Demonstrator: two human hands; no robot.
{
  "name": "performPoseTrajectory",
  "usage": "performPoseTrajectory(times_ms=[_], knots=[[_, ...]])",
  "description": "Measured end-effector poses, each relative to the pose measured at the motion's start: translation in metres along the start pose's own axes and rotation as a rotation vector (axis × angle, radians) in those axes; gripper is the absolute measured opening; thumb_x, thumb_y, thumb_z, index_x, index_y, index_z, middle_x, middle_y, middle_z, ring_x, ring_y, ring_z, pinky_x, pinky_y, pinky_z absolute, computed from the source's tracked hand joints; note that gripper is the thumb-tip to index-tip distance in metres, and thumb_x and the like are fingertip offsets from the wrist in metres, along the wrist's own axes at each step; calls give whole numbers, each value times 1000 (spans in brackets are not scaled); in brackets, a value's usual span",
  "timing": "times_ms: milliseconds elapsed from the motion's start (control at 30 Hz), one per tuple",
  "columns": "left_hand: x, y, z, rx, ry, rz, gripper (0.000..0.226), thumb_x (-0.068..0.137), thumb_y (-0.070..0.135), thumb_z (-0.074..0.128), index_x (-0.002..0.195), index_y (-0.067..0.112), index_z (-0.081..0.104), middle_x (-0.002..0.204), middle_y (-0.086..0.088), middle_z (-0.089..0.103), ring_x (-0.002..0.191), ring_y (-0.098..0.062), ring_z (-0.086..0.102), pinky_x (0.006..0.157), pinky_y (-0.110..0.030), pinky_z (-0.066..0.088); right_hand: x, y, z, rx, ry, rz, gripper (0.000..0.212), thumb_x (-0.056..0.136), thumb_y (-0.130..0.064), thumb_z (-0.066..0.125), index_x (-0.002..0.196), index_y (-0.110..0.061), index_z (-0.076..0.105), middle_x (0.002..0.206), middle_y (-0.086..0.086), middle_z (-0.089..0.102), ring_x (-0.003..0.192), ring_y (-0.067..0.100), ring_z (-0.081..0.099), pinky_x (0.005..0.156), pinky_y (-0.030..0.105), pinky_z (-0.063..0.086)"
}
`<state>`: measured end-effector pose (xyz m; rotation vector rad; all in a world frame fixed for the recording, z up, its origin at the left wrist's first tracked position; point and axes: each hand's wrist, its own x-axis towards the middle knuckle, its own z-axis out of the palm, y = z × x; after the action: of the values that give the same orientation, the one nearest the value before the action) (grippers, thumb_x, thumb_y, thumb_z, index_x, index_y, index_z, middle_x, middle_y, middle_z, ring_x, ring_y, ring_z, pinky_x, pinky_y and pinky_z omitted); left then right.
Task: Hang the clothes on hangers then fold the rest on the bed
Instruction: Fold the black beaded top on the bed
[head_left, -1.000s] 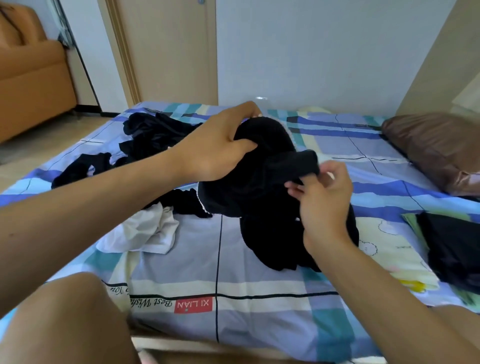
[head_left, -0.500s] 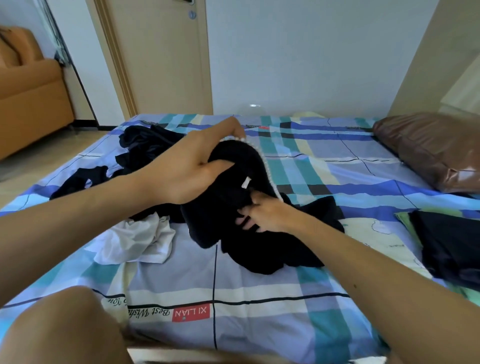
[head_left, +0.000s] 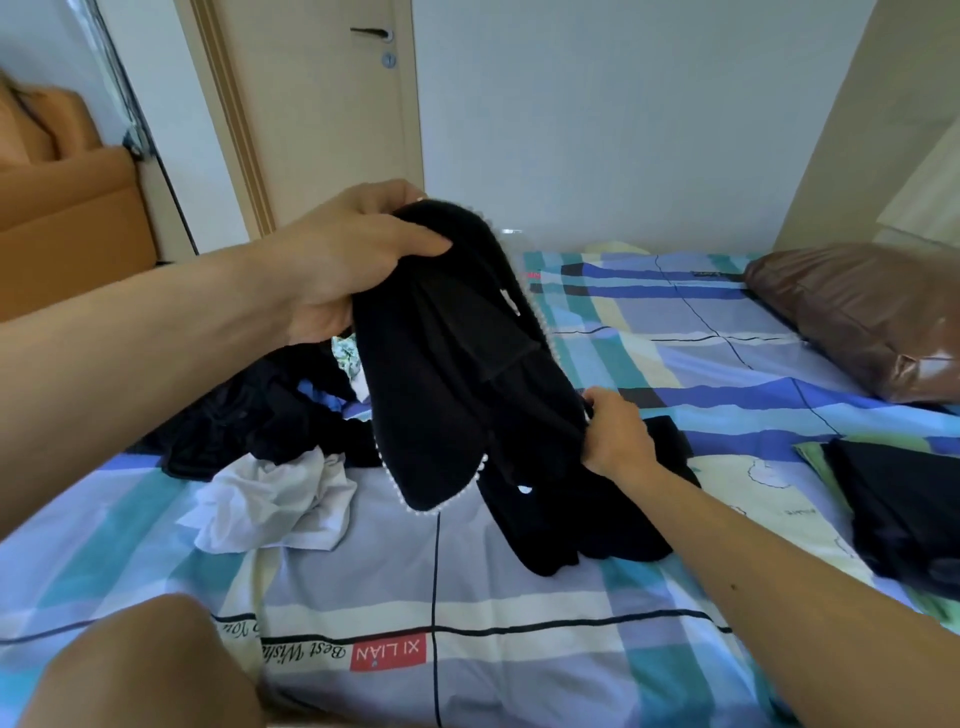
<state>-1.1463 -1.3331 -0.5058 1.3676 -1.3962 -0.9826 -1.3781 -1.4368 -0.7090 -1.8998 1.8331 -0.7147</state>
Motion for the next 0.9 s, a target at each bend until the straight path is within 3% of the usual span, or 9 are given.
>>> performPoseTrajectory(times_ms=[133,233,333,467,567,667,767,833,900], knots=[[5,-1,-32,83,-125,-189,23,82,10,75,101,13,63,87,-10,76,76,-24,75,61,-33,62,22,-9,-54,-120,-76,-94,11,83,-2,57,84,-13,60,88,15,64,85,35,60,72,37,49],[18,-18,-54,726,-127,-225,38,74,13,87,102,18,61,90,-11,72,81,-33,72,71,-40,59,45,-38,-130,-260,-94,-157,19,86,1,55,101,-6,63,91,12,61,78,29,55,63,30,41],[46,-27,-74,1374,84,-147,18,85,17,67,100,7,64,88,-12,66,81,-31,64,76,-39,56,51,-81,-192,-390,-237,-185,22,89,0,60,109,-7,57,85,4,53,69,20,54,50,23,48],[71,-2,-84,1732,174,-270,7,87,11,58,86,6,54,86,-12,56,84,-34,60,73,-37,52,37,-144,-247,-533,-357,-147,25,94,2,58,116,-9,55,91,7,55,84,22,54,72,40,59],[93,46,-101,1719,137,-291,15,88,12,62,77,5,56,78,-13,57,77,-32,60,79,-39,51,31,-187,-285,-486,-186,-241,13,95,3,57,106,-5,61,86,6,57,81,22,52,65,30,50],[89,112,-120,1106,122,-286,15,94,9,60,92,-5,67,78,-19,70,82,-33,65,89,-49,55,32,-209,-324,-210,-39,-273,17,95,3,56,89,-13,58,78,1,54,85,19,49,69,28,44],[71,167,-127,631,79,-231,11,96,-1,51,101,-5,60,92,-24,72,90,-35,66,65,-36,63,33,-208,-350,-91,-38,-189,28,96,2,54,75,-16,54,69,-3,52,66,13,46,60,24,43],[64,179,-127,807,239,-152,12,95,-8,47,93,-6,58,89,-22,65,76,-30,60,45,-26,55,32,-205,-359,-150,-23,-108,29,96,0,56,71,-15,52,65,-1,47,57,13,40,51,21,43],[64,174,-124,1110,491,-48,10,92,0,52,89,-6,59,87,-20,61,68,-28,54,49,-32,48,33,-207,-358,-313,115,-118,21,93,-7,59,73,-11,53,74,6,54,58,20,45,57,25,46]])
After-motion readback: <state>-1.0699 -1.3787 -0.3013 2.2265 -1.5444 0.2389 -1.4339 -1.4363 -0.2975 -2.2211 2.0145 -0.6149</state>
